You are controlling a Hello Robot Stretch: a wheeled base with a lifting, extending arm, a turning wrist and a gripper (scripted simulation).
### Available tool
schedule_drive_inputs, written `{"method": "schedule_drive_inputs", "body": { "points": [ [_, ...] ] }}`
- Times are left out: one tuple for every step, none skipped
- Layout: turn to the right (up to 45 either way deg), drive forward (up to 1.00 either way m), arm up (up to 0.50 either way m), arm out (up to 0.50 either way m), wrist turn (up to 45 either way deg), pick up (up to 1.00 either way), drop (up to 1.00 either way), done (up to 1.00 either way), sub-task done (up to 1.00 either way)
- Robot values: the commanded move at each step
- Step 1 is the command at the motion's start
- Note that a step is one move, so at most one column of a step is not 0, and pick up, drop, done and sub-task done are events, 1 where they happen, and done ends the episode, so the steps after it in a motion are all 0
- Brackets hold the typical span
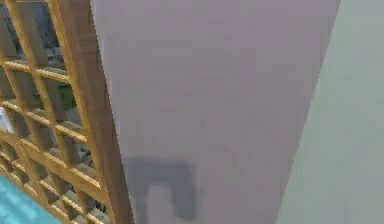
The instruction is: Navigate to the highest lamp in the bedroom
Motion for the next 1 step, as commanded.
{"method": "schedule_drive_inputs", "body": {
  "points": [
    [45.0,0.0,0.0,0.0,0.0,0.0,0.0,0.0,0.0]
  ]
}}
